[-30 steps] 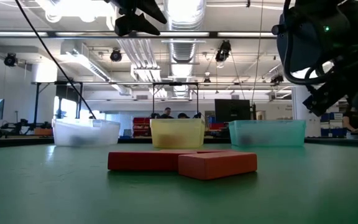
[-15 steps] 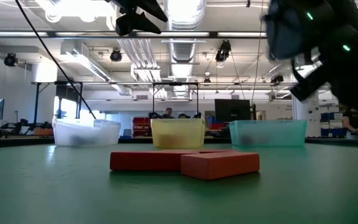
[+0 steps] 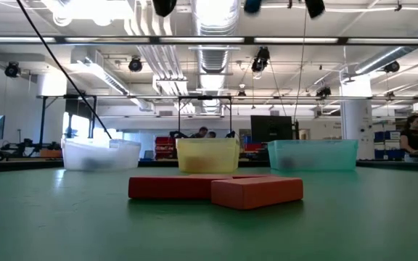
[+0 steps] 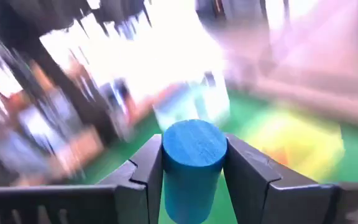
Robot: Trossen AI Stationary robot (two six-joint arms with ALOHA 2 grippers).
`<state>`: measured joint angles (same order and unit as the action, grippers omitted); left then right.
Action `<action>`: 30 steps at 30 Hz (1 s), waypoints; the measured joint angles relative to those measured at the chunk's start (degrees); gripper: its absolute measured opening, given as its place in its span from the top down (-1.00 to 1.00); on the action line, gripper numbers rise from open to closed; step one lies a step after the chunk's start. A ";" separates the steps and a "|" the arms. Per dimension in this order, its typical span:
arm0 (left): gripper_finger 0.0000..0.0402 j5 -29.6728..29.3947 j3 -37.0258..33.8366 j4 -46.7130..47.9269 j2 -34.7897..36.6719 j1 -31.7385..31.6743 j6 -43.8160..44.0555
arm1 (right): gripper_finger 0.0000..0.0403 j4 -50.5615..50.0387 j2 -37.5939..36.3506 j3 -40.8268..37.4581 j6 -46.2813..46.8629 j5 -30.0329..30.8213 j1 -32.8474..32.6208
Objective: Sort & place blocks by color
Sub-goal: Put the blue block into the white bin
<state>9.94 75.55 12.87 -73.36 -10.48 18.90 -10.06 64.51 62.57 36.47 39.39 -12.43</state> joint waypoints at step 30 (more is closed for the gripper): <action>0.07 -3.14 -0.17 -32.95 -8.80 6.38 -2.73 | 0.40 76.55 6.34 -9.79 -38.56 -10.08 1.29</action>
<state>6.80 75.37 -20.08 -82.15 -4.10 16.16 66.49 70.86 52.77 -2.09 29.31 -11.13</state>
